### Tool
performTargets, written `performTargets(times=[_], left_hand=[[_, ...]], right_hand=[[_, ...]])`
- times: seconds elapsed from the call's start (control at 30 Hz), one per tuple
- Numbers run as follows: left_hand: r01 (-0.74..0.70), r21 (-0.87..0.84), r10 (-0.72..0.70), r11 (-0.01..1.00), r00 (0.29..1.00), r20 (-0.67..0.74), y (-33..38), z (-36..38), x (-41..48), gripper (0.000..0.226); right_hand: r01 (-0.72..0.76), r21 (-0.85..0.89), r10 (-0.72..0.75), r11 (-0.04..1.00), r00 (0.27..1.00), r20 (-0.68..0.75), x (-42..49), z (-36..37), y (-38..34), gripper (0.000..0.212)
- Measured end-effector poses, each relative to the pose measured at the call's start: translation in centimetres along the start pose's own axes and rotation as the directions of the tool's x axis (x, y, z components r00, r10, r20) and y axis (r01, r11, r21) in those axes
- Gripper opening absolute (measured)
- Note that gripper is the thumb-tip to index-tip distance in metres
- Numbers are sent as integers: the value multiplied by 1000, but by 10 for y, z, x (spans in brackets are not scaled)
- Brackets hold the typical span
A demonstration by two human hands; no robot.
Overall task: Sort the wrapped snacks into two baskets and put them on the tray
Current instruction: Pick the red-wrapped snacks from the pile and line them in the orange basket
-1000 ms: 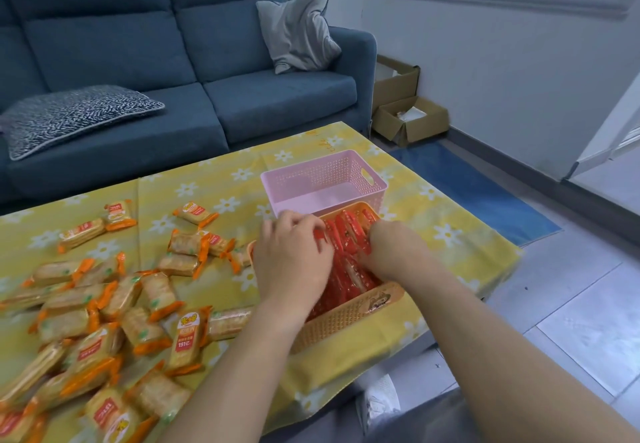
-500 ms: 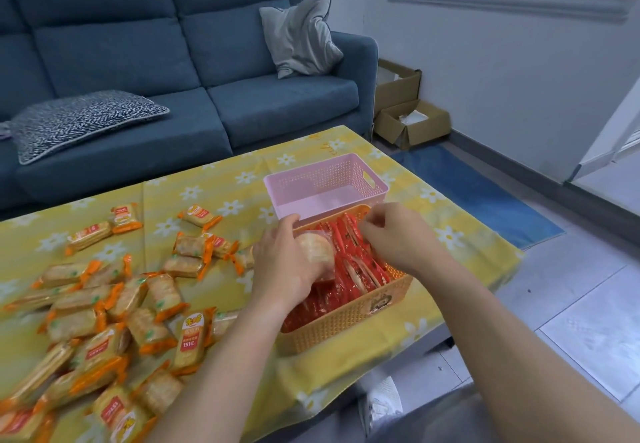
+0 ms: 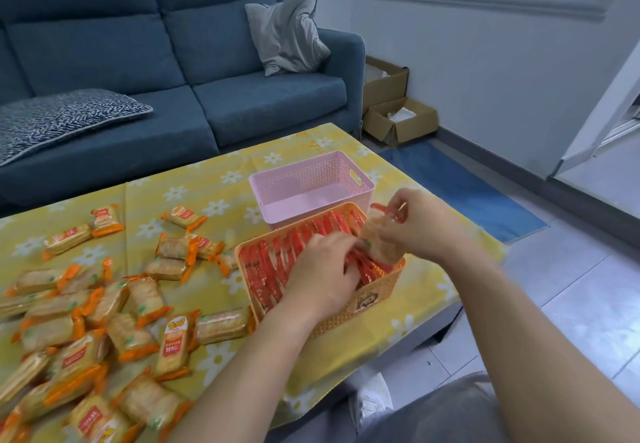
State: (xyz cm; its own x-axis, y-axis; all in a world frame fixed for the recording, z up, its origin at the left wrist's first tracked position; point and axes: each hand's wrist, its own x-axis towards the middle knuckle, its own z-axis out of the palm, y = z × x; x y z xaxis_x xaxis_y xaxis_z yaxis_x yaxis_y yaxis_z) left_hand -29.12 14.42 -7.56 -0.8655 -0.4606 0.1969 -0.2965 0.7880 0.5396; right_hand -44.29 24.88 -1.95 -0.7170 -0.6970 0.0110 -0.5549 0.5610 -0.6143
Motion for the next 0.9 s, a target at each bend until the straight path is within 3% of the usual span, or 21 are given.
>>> performTargets(times=[0.1,0.2,0.3,0.47,0.57,0.7,0.8,0.9], left_hand=[[-59,173,45,983,995,85,-1,10,-2,38],[-25,178,20,984,999,26,-5,11,-1,32],[-27,157,19,987,998,56,-8,10,0,30],[-5,42,2,999,997,71,-9,9,2,34],[-11,11,10,1000,998,62,-9,7,1,33],[2,-76,-7,997,998,-67,-18,-14,-14,31],[70,-61,-78,996,987,-139,-40,-46,-41,25],[184,-14,-184,983,976,-114,-72,-82,-82,18]], right_hand=[[35,-159,-26,987,998,58,1,11,-2,17],[52,-386,-42,921,999,35,2,21,-5,18],[31,-537,14,843,997,79,4,33,-9,29],[20,-549,35,835,995,91,3,36,-12,18],[15,-582,67,813,991,119,-1,38,-18,26],[47,-579,-39,814,999,25,-6,39,-45,20],[164,-421,-171,892,985,22,-18,55,-79,17],[287,-182,-248,941,946,210,-37,84,-122,17]])
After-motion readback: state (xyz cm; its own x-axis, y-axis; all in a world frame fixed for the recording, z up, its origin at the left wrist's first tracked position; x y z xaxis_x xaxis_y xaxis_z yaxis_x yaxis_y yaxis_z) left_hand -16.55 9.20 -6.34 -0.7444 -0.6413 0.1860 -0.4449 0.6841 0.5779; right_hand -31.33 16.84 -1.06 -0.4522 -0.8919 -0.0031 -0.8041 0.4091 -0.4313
